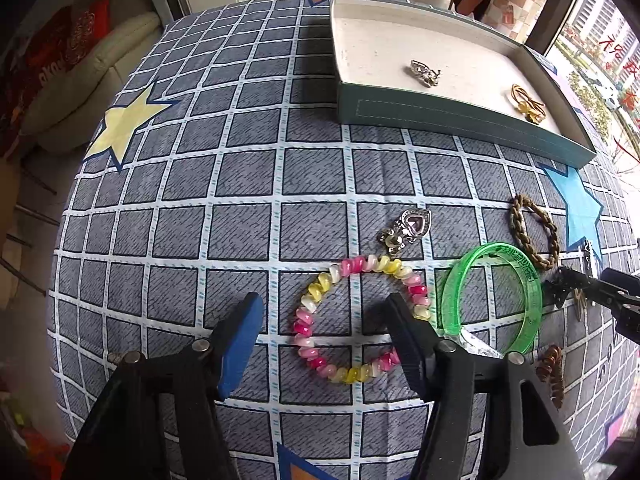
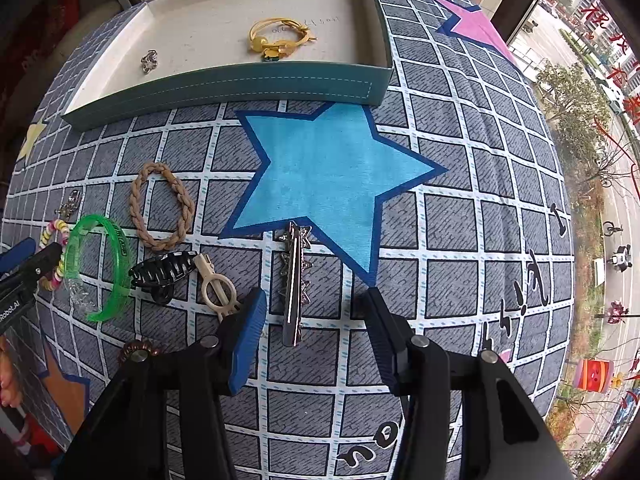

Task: Organize jewelry
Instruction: 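Grasp the silver spiked hair clip with the right tool while the left tool reaches the beaded bracelet, then carry the hair clip to the tray with the right tool while the left tool carries the beaded bracelet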

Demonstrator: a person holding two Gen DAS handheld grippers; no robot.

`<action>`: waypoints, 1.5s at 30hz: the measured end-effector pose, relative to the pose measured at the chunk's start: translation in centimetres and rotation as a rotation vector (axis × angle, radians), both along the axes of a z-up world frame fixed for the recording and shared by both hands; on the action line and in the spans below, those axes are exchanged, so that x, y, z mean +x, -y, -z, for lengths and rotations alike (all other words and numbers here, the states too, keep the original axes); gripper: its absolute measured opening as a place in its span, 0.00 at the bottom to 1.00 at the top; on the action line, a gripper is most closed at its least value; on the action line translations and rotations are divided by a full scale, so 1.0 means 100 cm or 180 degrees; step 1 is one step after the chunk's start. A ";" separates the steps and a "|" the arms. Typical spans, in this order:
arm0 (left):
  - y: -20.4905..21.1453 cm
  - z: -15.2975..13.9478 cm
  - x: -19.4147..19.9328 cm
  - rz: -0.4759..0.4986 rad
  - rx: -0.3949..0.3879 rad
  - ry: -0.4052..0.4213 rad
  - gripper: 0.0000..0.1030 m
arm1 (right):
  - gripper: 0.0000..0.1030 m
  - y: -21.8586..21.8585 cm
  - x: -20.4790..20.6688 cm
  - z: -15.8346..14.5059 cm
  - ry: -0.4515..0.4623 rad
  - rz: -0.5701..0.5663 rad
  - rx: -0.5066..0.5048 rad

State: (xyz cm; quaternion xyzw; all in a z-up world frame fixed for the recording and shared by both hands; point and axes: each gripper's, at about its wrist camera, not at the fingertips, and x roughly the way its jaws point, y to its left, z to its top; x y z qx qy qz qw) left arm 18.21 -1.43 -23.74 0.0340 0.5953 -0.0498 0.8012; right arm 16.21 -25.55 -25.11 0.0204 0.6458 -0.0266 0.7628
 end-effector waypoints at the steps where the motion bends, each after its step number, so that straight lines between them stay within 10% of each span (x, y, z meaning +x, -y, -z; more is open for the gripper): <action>1: 0.003 0.001 0.001 0.0030 -0.0009 -0.0003 0.66 | 0.47 -0.001 0.000 0.000 0.0003 -0.0026 0.0000; 7: 0.026 -0.002 0.000 0.0218 0.0038 0.0032 0.21 | 0.25 -0.012 0.003 -0.005 0.0005 -0.0043 0.0004; 11: 0.029 -0.002 -0.001 0.0177 -0.0101 -0.0022 0.21 | 0.13 -0.012 0.003 -0.009 0.0010 -0.0015 0.0049; 45: 0.039 -0.105 0.055 0.0233 -0.0689 0.0601 0.21 | 0.13 0.049 0.054 -0.095 0.0637 0.0160 0.0805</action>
